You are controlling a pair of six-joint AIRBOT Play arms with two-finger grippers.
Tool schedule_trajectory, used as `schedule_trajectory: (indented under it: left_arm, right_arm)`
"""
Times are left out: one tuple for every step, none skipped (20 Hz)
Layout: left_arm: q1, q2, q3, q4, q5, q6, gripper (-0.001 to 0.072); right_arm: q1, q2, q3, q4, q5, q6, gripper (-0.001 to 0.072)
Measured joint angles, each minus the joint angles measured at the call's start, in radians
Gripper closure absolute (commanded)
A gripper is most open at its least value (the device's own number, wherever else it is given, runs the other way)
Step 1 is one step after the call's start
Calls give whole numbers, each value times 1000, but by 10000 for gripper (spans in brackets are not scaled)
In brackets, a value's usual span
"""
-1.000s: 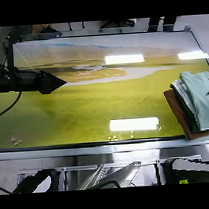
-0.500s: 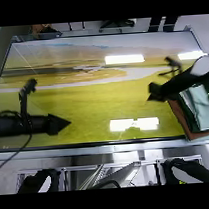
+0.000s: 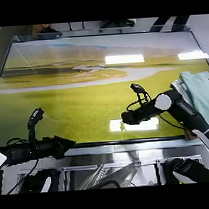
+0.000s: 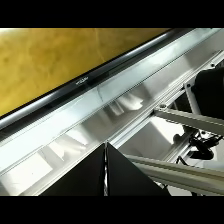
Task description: Fold the shirts.
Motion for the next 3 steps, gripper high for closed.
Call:
schedule_trajectory:
  left_arm:
    - [0, 14, -3, 0, 4, -4, 695]
    - [0, 27, -5, 0, 9, -10, 695]
    - [0, 37, -7, 0, 10, -15, 695]
  right_arm:
    - [3, -1, -3, 1, -4, 1, 697]
    - [6, -1, -5, 2, -7, 3, 697]
    - [8, -1, -6, 4, -9, 3, 697]
